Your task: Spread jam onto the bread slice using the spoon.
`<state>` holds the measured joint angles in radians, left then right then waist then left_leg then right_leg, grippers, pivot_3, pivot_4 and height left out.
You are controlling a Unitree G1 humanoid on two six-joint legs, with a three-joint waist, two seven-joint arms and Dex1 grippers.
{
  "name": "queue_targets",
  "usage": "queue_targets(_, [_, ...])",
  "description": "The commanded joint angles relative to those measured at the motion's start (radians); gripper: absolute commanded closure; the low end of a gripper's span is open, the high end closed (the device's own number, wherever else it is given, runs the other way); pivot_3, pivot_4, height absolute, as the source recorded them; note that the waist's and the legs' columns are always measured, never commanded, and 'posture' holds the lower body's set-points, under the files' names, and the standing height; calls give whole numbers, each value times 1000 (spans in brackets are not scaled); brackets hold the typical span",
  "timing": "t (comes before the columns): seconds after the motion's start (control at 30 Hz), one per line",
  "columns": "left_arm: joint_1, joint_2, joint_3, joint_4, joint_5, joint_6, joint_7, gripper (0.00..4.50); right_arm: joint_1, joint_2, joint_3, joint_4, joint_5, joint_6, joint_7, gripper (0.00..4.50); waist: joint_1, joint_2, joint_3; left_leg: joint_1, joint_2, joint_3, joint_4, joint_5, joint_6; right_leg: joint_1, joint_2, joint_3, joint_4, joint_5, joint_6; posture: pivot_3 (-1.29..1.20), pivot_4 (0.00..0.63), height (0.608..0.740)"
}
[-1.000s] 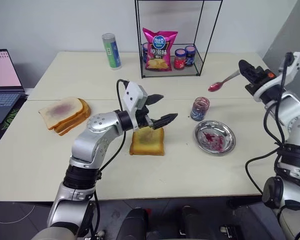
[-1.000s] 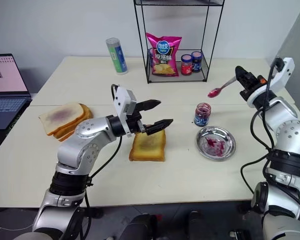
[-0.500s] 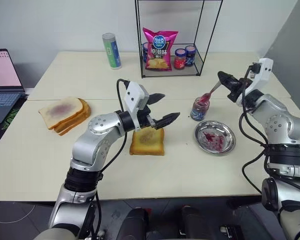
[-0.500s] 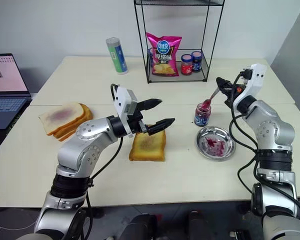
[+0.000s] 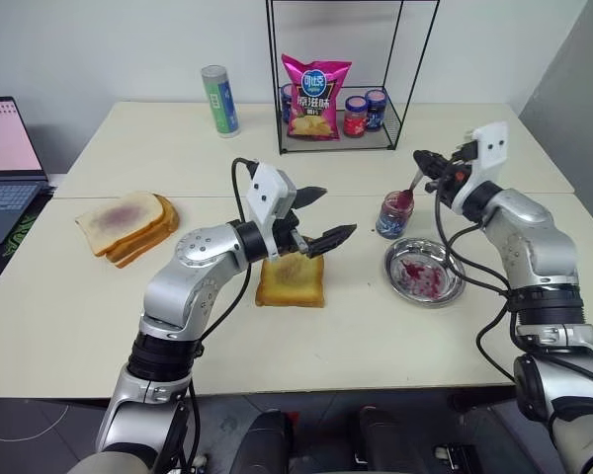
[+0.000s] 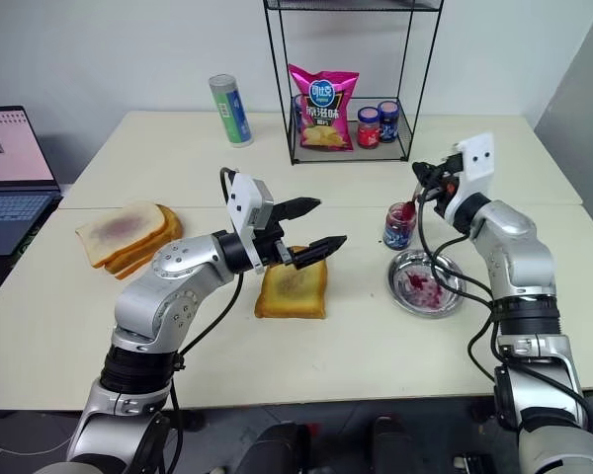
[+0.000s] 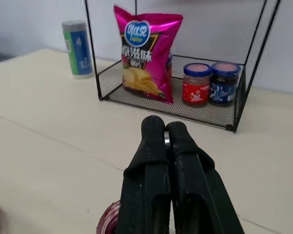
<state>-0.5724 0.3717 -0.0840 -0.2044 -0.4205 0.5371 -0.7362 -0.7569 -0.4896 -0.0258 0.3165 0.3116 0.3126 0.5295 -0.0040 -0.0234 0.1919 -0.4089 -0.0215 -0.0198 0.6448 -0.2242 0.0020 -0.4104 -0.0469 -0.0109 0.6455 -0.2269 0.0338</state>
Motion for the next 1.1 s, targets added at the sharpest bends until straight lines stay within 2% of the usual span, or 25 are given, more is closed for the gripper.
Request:
queue_targets(0.03, [-16,7,1,-40,-4,-10,-3,0,3,6,8,24,-51,-57,18,4489,0,0,0,0,0,0,0,0,0,0,0,0,0,0,0,0,150,740])
queue_targets(0.23, [-15,7,3,-43,-3,-10,1,0,-5,33,-17,43,-42,-31,13,4489,1,0,0,0,0,0,0,0,0,0,0,0,0,0,0,0,150,740])
queue_targets(0.73, [-18,2,-1,-32,7,-22,6,0,-103,147,-311,37,240,339,-166,4489,0,0,0,0,0,0,0,0,0,0,0,0,1,0,0,0,150,740])
queue_targets(0.97, [-24,1,-2,-19,14,-32,2,0,-132,167,-411,61,314,406,-253,4489,0,0,0,0,0,0,0,0,0,0,0,0,1,0,0,0,150,740])
queue_targets(1.1, [-30,0,-3,-15,14,-32,-2,0,-136,167,-425,58,327,415,-272,4489,-1,0,0,0,0,0,0,0,0,0,0,0,1,0,0,0,150,740])
